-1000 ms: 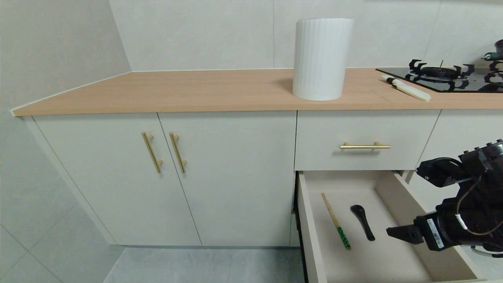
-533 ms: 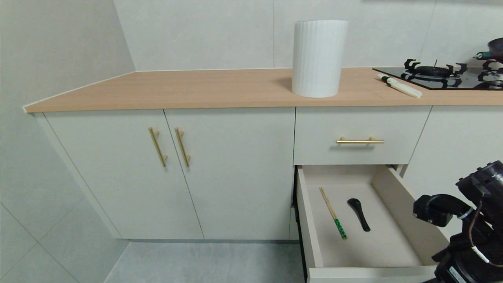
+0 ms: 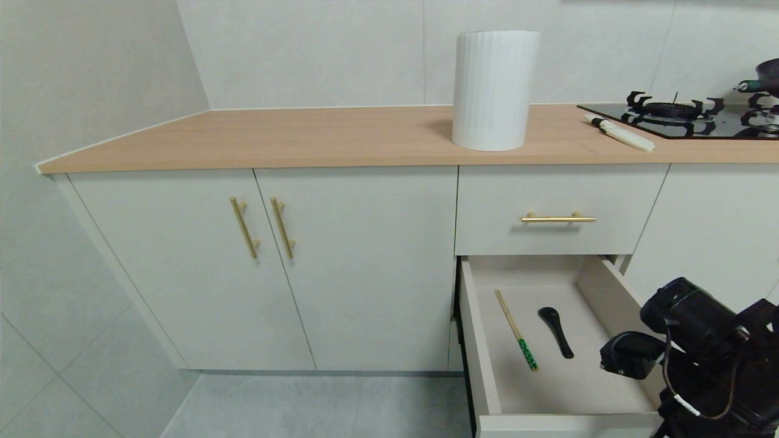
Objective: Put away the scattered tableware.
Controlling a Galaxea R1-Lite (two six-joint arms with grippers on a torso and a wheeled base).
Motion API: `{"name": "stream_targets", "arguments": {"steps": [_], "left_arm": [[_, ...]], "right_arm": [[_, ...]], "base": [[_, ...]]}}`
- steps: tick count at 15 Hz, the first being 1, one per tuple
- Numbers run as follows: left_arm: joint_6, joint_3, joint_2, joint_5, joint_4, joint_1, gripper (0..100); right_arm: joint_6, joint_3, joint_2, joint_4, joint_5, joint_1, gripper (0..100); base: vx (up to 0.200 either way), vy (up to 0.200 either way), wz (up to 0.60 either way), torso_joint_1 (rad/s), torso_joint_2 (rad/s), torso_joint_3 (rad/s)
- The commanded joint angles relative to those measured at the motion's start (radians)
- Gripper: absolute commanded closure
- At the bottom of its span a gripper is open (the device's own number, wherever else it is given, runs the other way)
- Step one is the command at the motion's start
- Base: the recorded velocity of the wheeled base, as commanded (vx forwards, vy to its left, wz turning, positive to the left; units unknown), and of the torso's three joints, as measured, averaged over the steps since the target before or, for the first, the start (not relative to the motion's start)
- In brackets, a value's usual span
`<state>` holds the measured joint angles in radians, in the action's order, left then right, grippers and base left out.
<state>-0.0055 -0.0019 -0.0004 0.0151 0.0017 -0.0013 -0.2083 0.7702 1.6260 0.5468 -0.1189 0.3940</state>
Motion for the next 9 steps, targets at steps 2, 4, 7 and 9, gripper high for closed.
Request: {"name": "stream_targets", "arguments": {"steps": [2, 4, 7, 9], "left_arm": [[-0.001, 0.000, 0.000, 0.000, 0.000, 0.000, 0], [-0.001, -0.001, 0.000, 0.000, 0.000, 0.000, 0], [-0.001, -0.001, 0.000, 0.000, 0.000, 0.000, 0], [-0.001, 0.000, 0.000, 0.000, 0.000, 0.000, 0]], "right_arm": [[0.121, 0.063, 0.101, 0.001, 0.024, 0.002, 0], [0.227, 0.113, 0.129, 0.001, 0.051, 0.000, 0], [0.305, 0.153, 0.147, -0.002, 0.074, 0.000, 0], [0.339, 0.149, 0.166, -0.064, 0.127, -0.001, 0]], "base": [[0.000, 0.000, 0.00, 0.000, 0.00, 0.000], [0.000, 0.000, 0.00, 0.000, 0.00, 0.000], [0.000, 0.000, 0.00, 0.000, 0.00, 0.000], [0.000, 0.000, 0.00, 0.000, 0.00, 0.000]]}}
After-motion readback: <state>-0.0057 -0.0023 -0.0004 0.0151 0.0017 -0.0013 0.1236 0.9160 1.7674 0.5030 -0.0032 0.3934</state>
